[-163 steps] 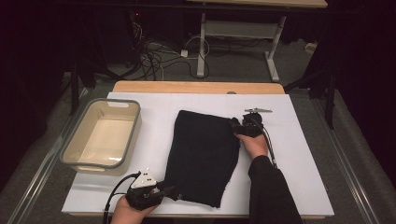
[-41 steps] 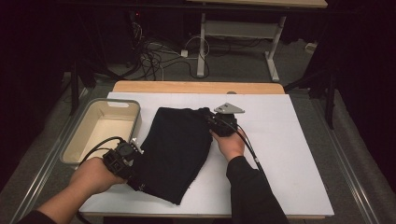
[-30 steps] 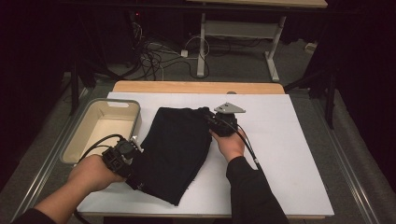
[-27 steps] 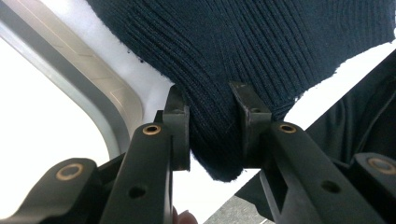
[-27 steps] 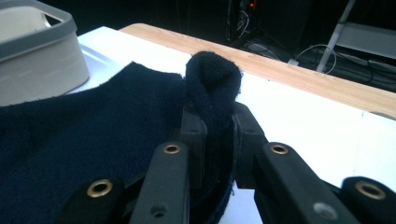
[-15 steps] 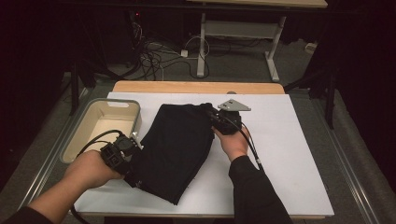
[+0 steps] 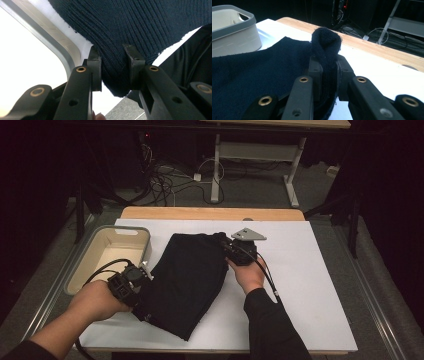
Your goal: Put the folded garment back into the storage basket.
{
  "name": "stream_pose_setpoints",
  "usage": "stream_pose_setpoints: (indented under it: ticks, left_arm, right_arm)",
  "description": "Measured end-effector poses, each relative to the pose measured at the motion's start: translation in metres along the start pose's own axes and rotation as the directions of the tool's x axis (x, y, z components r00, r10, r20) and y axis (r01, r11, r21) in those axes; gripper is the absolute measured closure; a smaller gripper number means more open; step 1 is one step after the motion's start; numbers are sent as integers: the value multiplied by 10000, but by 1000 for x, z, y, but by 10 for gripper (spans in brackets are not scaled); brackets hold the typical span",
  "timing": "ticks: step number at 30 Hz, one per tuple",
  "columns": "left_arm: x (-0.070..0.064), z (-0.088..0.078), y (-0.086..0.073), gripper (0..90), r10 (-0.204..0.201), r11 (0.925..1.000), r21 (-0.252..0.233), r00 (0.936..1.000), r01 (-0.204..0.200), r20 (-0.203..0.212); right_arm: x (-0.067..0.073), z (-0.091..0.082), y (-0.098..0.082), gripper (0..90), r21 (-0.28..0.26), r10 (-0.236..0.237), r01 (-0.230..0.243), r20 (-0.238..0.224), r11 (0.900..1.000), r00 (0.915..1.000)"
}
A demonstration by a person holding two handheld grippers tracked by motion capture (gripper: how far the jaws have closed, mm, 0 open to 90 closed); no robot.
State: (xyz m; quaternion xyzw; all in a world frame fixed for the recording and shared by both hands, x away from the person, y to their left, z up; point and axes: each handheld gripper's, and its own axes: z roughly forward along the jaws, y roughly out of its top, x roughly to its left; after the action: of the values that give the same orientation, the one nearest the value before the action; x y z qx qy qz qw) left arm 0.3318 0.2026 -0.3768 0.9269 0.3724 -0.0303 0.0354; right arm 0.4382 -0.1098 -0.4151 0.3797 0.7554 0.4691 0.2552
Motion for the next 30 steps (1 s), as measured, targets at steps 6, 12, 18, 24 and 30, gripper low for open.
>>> stream_pose_setpoints:
  ticks: [6,12,18,24,30]
  left_arm:
    - [1,-7,0,684,26,9999,113,10000,-27,84]
    - [0,-21,1,684,82,9999,128,10000,-83,48]
    - [2,-34,1,683,160,9997,211,9999,-159,-33]
    - [5,-46,-1,684,121,9998,184,9998,-119,-125]
    - [13,-60,-6,684,-34,9998,215,9998,39,-217]
  right_arm:
    - [1,-2,4,789,-66,-31,31,20,10000,10000]
    - [2,-10,18,789,-235,-217,219,64,9995,9997]
    - [5,-17,34,789,-503,-386,390,92,9980,9992]
    - [8,-19,45,789,-695,-466,475,143,9965,9988]
    - [15,-17,55,789,-859,-599,614,201,9944,9980]
